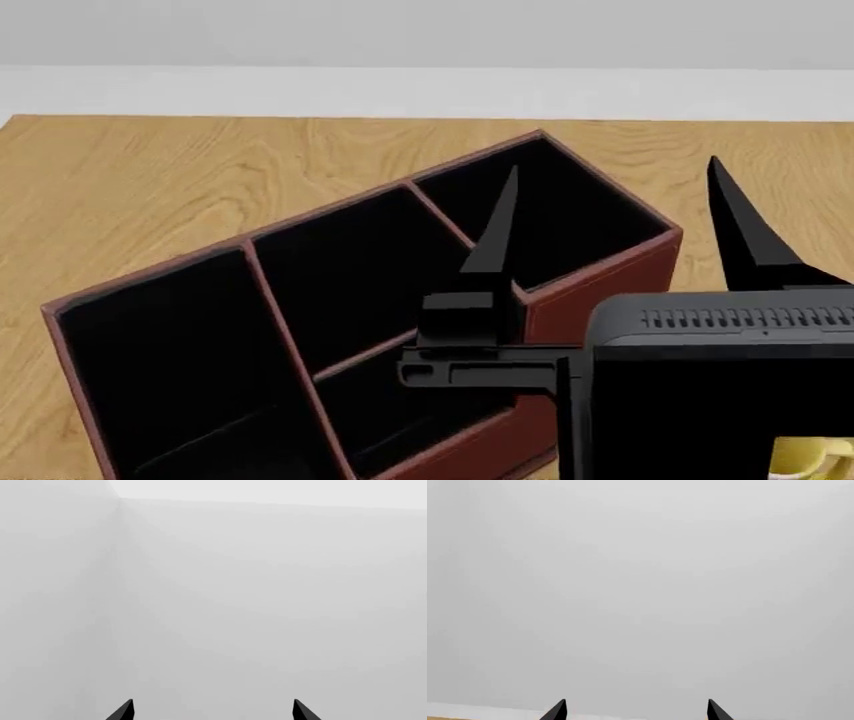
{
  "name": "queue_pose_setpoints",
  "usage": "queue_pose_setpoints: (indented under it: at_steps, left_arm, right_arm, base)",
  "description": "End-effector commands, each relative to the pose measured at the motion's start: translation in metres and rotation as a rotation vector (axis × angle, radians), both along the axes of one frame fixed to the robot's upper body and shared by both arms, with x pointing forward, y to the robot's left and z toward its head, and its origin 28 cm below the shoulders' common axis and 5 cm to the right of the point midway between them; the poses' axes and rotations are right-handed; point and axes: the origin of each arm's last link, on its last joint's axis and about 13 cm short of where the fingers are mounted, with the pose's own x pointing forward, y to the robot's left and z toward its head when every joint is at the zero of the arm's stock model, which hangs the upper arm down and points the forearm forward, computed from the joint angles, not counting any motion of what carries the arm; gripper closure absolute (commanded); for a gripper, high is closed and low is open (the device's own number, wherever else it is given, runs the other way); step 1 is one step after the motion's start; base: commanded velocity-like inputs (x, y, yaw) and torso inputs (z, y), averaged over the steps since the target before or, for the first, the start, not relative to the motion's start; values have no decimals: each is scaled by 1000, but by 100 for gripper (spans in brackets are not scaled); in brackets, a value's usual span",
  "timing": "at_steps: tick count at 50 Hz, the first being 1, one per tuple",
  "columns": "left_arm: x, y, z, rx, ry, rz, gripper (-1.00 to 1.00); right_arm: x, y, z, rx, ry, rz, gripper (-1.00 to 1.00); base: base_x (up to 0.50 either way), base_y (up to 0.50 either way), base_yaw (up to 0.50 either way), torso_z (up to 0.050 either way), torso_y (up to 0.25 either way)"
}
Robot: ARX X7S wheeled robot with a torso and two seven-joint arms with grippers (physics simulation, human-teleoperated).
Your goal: Pick up the book and place it in the front compartment of the caddy.
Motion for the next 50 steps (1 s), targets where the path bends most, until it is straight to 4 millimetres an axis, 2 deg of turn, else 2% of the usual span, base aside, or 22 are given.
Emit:
queue_pose_setpoints:
  at_steps: [1, 3, 9, 16, 22, 29, 37, 40, 50]
  left_arm:
    - [-2, 1, 0, -4, 0, 0, -100]
    - [-1, 1, -1, -7, 2, 1, -100]
    - [-2, 1, 0, -9, -1, 1, -100]
    - [-3, 1, 0, -8, -1, 2, -100]
    - [-1, 1, 0, -14, -2, -8, -100]
    - [0, 2, -1, -18, -7, -6, -100]
    - [10, -3, -4, -9, 9, -39, -100]
    - [10, -2, -4, -15, 8, -36, -100]
    - [10, -1, -4, -25, 3, -43, -100]
  right_arm:
    - [-3, -11, 25, -71, 67, 48, -100]
    - [-4, -17, 35, -93, 93, 45, -100]
    - [-7, -25, 66, -202, 225, 176, -100]
    - [5, -24, 112, -343, 404, 277, -100]
    - [14, -25, 140, -466, 594, 327, -100]
    - [13, -28, 148, -621, 861, 441, -100]
    - [25, -21, 173, -776, 1093, 480, -100]
    - [28, -17, 174, -829, 1181, 517, -100]
    - [38, -12, 158, -896, 1276, 585, -100]
  base:
    - [0, 0, 0, 0, 0]
    - [0, 0, 0, 0, 0]
    - [0, 0, 0, 0, 0]
    - [0, 0, 0, 0, 0]
    - [0, 0, 0, 0, 0]
    - [0, 0, 0, 0, 0]
    - [0, 0, 0, 0, 0]
    - [0, 0, 0, 0, 0]
    - [0, 0, 0, 0, 0]
